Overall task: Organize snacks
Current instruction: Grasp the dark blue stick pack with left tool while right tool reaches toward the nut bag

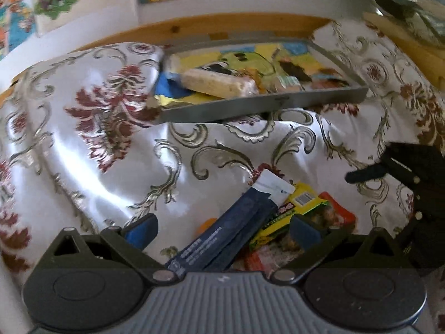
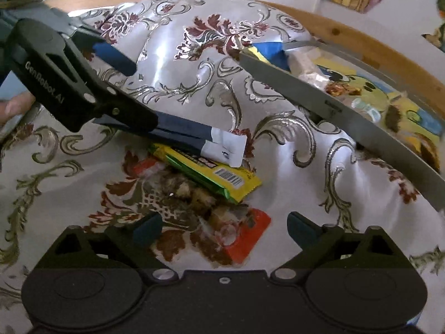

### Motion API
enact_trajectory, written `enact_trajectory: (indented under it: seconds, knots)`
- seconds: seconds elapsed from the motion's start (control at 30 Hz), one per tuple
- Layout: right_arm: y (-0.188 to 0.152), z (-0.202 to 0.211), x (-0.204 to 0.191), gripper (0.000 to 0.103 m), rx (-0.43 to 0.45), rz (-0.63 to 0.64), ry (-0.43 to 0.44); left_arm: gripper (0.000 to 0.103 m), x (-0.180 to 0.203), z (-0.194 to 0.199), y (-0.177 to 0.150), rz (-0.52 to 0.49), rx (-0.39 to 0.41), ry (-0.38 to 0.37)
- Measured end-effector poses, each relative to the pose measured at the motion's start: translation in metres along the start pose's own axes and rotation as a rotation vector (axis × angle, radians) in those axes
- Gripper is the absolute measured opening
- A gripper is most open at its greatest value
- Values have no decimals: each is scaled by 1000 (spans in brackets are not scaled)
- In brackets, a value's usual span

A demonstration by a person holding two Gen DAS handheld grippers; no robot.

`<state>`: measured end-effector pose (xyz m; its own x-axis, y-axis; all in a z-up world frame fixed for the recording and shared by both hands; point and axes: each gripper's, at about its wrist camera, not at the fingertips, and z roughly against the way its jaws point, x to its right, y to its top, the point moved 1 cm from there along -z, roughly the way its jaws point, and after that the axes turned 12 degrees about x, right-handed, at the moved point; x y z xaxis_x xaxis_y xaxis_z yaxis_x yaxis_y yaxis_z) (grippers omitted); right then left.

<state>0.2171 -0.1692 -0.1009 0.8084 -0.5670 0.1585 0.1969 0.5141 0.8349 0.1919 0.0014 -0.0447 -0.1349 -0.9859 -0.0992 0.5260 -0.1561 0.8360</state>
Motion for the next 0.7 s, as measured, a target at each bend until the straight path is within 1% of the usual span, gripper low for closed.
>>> enact_trajectory:
  seconds: [0.03, 0.13, 0.23, 0.33, 0.4, 0.47, 0.6, 0.7]
  knots:
    - [0, -3, 3, 93, 2, -3, 7, 103, 0, -3, 0, -14, -8, -10]
    - [0, -8, 11, 93, 15, -35, 34, 103, -2, -15, -1, -53, -46, -39]
    - [-2, -14, 16, 91, 17, -46, 60, 103, -6, -25, -6, -61, -91, -73]
    - [-5, -21, 16, 90, 10, -46, 97, 103, -7, -32, -10, -80, -131, -128]
    - [-6, -27, 17, 91, 6, -52, 119, 103, -5, -35, -12, -101, -146, -151]
    - [-5, -31, 19, 91, 9, -67, 137, 102, -4, -36, -13, -101, -153, -175]
    - [-5, -32, 23, 89, -15, -85, 165, 95, -5, -39, -11, -68, -182, -204]
    - [-3, -32, 23, 88, -47, -75, 198, 84, -8, -43, -13, -24, -236, -201]
